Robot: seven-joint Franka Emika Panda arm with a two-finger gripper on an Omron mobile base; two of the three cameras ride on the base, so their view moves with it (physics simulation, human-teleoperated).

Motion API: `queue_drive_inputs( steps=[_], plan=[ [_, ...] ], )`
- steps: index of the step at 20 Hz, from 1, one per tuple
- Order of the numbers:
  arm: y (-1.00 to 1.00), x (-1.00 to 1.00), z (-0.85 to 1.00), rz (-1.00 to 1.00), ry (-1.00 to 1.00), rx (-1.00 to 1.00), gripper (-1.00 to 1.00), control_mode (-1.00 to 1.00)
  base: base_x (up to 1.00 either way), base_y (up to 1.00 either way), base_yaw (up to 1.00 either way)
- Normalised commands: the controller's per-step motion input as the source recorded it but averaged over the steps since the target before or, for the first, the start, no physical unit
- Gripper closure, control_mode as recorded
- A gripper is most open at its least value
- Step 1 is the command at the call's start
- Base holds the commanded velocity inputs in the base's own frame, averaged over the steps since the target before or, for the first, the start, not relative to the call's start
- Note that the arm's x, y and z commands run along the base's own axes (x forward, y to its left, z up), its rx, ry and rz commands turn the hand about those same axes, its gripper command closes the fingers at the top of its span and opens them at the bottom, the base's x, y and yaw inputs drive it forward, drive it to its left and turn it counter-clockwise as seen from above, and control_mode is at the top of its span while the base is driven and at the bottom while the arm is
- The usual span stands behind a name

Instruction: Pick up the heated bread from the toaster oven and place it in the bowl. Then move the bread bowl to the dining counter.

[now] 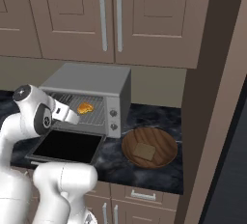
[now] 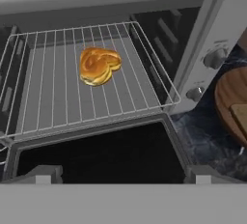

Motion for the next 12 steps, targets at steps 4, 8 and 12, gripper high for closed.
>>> queue_drive_inputs(
  steps=[4, 8, 12],
  plan=[
    [-0.01, 0.70, 0.00, 0.00, -0.05, 0.00, -1.00, -1.00, 0.00, 0.00, 0.00],
    [0.00, 0.69, -0.06, 0.03, 0.00, -0.01, -1.00, -1.00, 0.00, 0.00, 0.00],
    [0.00, 0.59, -0.06, 0.02, 0.00, 0.00, -1.00, -1.00, 0.00, 0.00, 0.00]
  ],
)
